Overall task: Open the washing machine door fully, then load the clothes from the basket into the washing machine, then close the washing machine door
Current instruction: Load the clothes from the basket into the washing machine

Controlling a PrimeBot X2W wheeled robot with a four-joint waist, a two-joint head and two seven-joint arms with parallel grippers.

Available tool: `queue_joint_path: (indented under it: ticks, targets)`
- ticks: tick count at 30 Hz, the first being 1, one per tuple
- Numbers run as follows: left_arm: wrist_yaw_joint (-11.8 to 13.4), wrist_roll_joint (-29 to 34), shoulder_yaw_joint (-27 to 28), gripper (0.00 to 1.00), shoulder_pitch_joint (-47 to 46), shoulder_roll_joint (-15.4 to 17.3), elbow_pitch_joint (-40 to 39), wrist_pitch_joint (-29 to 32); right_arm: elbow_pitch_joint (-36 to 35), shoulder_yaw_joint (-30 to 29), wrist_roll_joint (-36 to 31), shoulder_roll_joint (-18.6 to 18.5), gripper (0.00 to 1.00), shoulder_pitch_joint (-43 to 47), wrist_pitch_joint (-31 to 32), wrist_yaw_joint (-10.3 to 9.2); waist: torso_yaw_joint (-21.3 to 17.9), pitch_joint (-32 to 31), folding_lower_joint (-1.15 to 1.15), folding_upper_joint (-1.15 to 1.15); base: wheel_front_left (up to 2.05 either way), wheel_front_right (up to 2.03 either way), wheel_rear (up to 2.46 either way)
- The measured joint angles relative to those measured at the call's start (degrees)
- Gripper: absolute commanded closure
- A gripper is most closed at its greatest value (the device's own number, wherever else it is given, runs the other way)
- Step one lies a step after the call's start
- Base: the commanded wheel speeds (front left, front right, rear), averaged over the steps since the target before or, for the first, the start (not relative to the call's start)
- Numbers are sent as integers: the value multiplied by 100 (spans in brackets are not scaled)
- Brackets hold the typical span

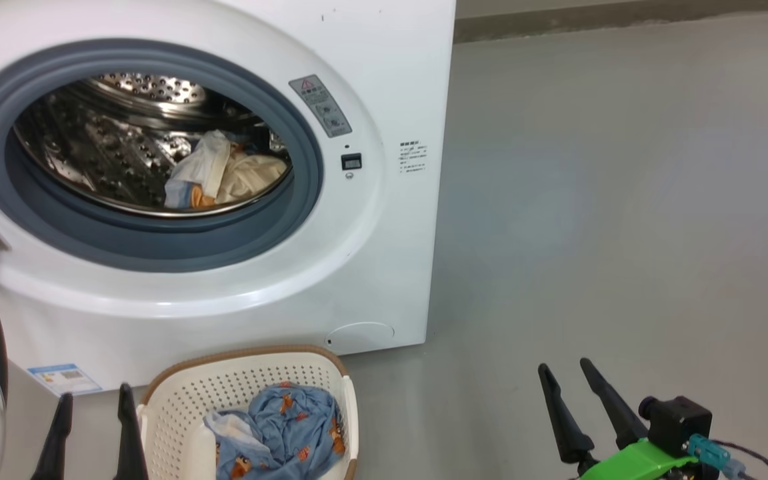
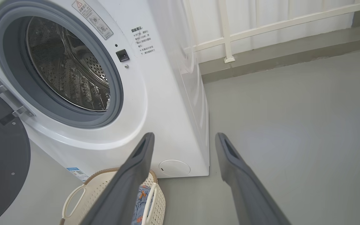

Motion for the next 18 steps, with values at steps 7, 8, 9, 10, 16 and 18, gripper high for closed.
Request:
queue_joint_path:
  ticks: [7,8,9,10,16,18]
  targets:
    - [104,38,-65,0,444,-3,-35,1,30,13,5,-7,0,65,0,0,-86,-150,0,0,0,0,0]
    - [132,36,-73,0,478,-2,-35,1,30,13,5,-8,0,65,0,0,-95,-165,0,0,0,0,0]
    - [155,27,-81,0,502,-2,-34,1,27,11,5,-9,0,65,0,0,-101,-179,0,0,0,0,0]
    - [166,14,-92,0,525,-2,-34,1,26,8,5,-14,0,68,0,0,-103,-192,0,0,0,0,0]
    - [333,-32,-194,0,577,-1,-34,1,13,-2,4,-23,0,129,0,0,-88,-249,0,0,0,0,0]
    - [385,-59,-208,0,585,-1,-40,1,-1,-2,0,-23,0,129,0,0,-86,-249,0,0,0,0,0]
